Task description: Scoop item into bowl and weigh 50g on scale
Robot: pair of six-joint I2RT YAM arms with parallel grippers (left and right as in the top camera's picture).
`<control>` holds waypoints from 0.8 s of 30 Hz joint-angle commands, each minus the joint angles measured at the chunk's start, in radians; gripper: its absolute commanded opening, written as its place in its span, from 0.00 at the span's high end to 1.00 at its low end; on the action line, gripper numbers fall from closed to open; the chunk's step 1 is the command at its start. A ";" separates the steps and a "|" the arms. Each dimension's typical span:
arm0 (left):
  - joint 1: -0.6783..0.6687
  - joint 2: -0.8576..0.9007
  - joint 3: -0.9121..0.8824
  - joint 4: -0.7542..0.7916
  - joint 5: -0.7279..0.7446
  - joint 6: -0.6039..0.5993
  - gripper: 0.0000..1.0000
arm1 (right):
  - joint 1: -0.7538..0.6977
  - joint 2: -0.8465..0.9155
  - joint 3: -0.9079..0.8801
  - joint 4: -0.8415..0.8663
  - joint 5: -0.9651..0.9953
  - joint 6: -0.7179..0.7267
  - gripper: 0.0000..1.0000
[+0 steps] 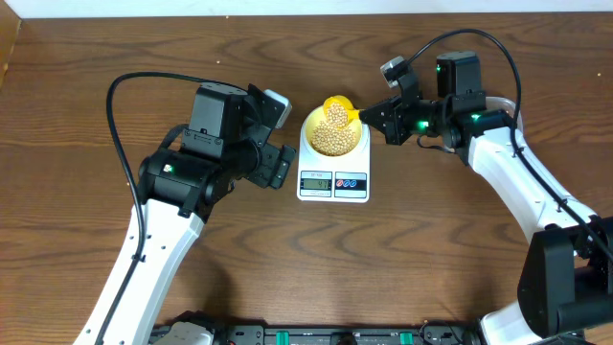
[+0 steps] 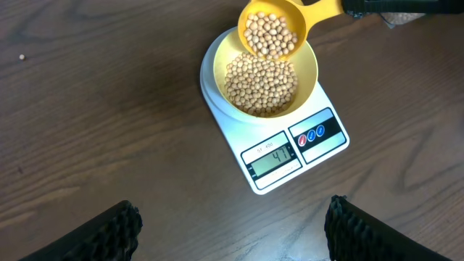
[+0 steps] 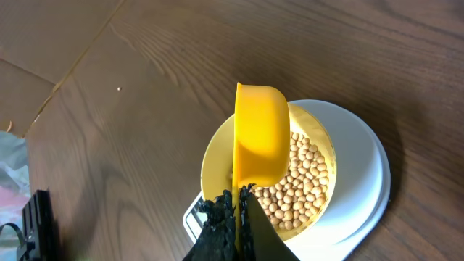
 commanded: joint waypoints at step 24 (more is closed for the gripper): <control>0.004 0.003 0.000 -0.003 0.013 0.013 0.17 | -0.006 0.010 -0.005 -0.001 0.025 -0.174 0.99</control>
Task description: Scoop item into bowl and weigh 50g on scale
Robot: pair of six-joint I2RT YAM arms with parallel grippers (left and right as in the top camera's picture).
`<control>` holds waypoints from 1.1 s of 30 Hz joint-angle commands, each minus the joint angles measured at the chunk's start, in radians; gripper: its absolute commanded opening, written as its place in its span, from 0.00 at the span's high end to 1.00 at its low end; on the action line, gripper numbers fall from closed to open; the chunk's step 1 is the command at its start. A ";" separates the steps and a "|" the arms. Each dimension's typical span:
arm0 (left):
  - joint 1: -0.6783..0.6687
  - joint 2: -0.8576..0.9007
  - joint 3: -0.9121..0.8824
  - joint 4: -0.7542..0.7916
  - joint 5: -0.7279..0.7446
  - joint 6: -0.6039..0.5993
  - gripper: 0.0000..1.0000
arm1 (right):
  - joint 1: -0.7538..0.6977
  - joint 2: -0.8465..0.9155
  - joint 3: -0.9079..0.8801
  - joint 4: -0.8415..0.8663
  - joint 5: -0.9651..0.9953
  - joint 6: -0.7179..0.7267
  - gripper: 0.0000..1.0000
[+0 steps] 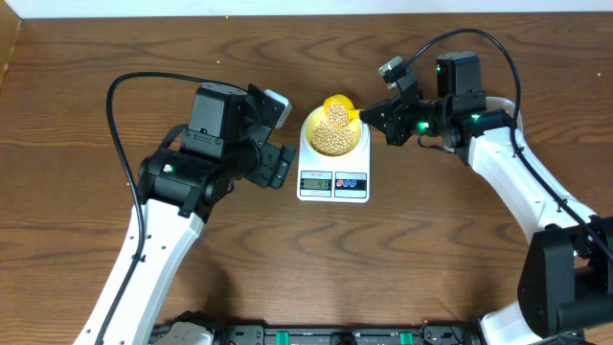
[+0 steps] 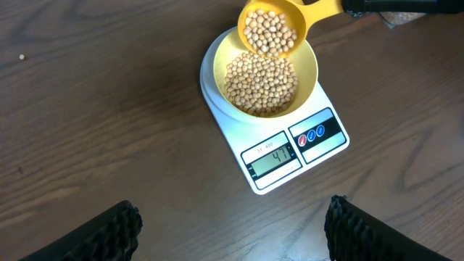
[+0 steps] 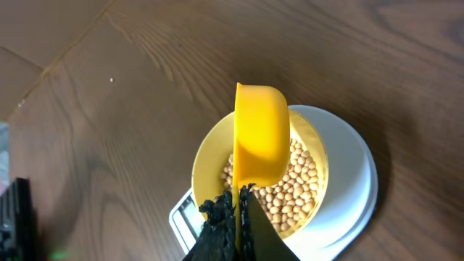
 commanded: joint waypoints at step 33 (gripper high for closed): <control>0.004 0.003 0.000 -0.003 0.012 0.013 0.17 | -0.063 0.010 -0.005 -0.011 -0.128 0.164 0.99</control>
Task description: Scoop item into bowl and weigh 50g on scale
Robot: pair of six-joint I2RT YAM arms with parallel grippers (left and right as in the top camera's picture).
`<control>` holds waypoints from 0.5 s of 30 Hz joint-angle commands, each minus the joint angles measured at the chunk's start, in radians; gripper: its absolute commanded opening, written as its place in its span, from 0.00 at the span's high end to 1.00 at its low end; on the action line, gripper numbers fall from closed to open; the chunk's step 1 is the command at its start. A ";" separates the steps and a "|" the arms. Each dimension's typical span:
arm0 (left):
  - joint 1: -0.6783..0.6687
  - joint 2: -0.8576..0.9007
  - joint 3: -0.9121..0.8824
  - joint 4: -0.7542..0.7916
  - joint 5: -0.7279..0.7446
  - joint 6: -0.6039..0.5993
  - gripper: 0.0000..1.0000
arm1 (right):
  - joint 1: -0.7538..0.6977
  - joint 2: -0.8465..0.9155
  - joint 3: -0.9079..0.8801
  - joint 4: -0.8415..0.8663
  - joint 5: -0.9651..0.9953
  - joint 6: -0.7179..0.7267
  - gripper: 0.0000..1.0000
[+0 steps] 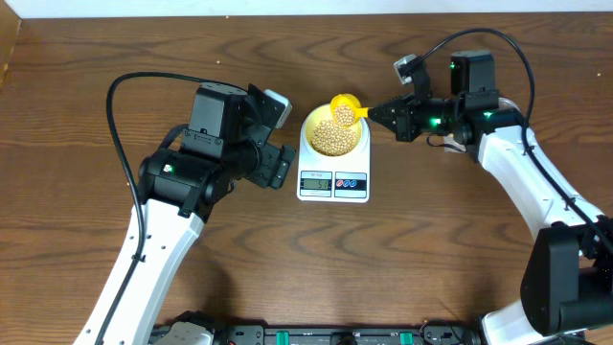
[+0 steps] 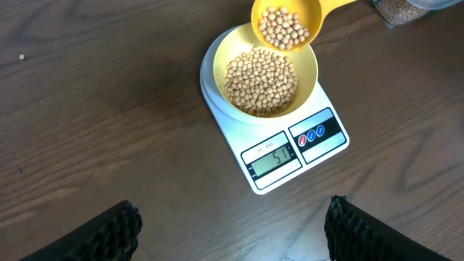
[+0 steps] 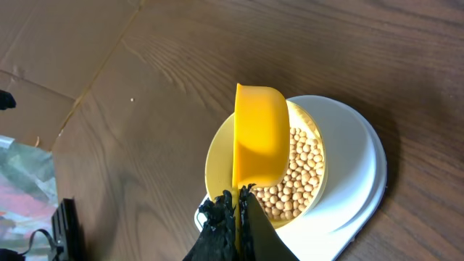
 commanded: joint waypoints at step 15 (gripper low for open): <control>0.004 0.003 0.000 -0.003 0.012 0.013 0.17 | -0.012 0.010 -0.004 0.006 -0.040 0.024 0.99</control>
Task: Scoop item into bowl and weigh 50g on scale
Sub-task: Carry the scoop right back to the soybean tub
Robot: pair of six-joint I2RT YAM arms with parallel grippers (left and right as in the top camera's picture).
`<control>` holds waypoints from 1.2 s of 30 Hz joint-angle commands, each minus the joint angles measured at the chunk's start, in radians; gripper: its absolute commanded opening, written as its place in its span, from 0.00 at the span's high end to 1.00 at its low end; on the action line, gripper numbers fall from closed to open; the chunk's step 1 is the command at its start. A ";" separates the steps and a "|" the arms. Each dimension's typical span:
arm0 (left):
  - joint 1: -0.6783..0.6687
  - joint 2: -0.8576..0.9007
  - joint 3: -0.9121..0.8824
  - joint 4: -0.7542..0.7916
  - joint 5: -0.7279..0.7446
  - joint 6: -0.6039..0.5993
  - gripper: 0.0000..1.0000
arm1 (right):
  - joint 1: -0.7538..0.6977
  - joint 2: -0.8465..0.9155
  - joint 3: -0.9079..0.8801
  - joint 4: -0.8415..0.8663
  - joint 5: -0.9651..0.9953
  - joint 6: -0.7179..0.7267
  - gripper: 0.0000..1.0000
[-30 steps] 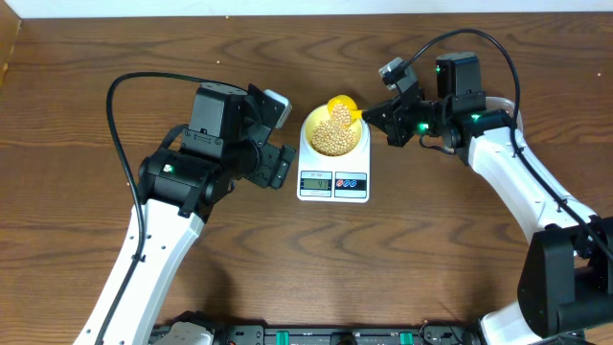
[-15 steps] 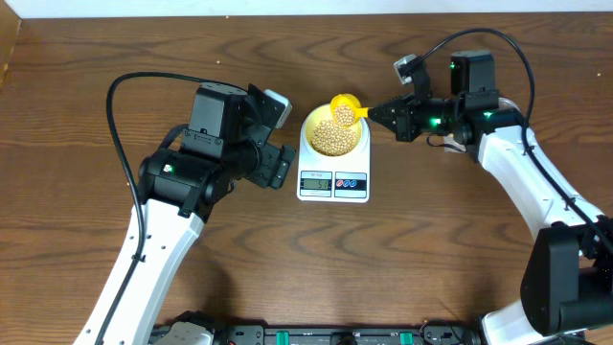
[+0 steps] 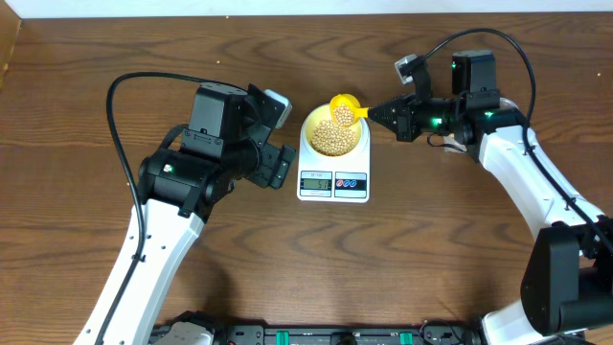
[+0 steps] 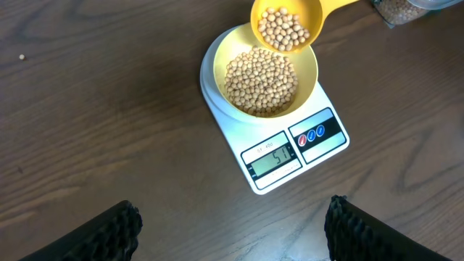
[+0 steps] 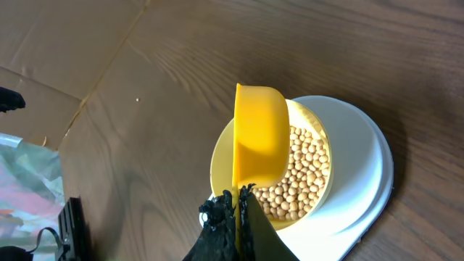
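Observation:
A white scale (image 3: 333, 171) carries a yellow bowl (image 4: 308, 81) of soybeans (image 4: 260, 82); its display (image 4: 276, 154) reads 51. My right gripper (image 5: 237, 205) is shut on the handle of a yellow scoop (image 5: 257, 135), which holds some soybeans (image 4: 284, 28) above the bowl's far rim. In the overhead view the scoop (image 3: 344, 105) hangs over the bowl's back right. My left gripper (image 4: 230, 226) is open, hovering left of the scale, nothing between its fingers.
A clear container of soybeans (image 4: 403, 9) shows at the top right corner of the left wrist view. A single stray bean (image 4: 22, 56) lies on the wooden table (image 3: 77, 115) far left. A crumpled plastic bag (image 5: 25, 185) sits at the left edge of the right wrist view.
The scoop was fuller and lower over the bowl, with the display at 47 at the first two moments. Then the scoop stood higher and further back with fewer beans, and the display read 51. It still does.

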 commanded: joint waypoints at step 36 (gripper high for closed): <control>0.004 0.003 0.000 -0.003 0.013 0.013 0.17 | -0.578 0.005 -0.004 -0.190 0.054 -0.111 0.98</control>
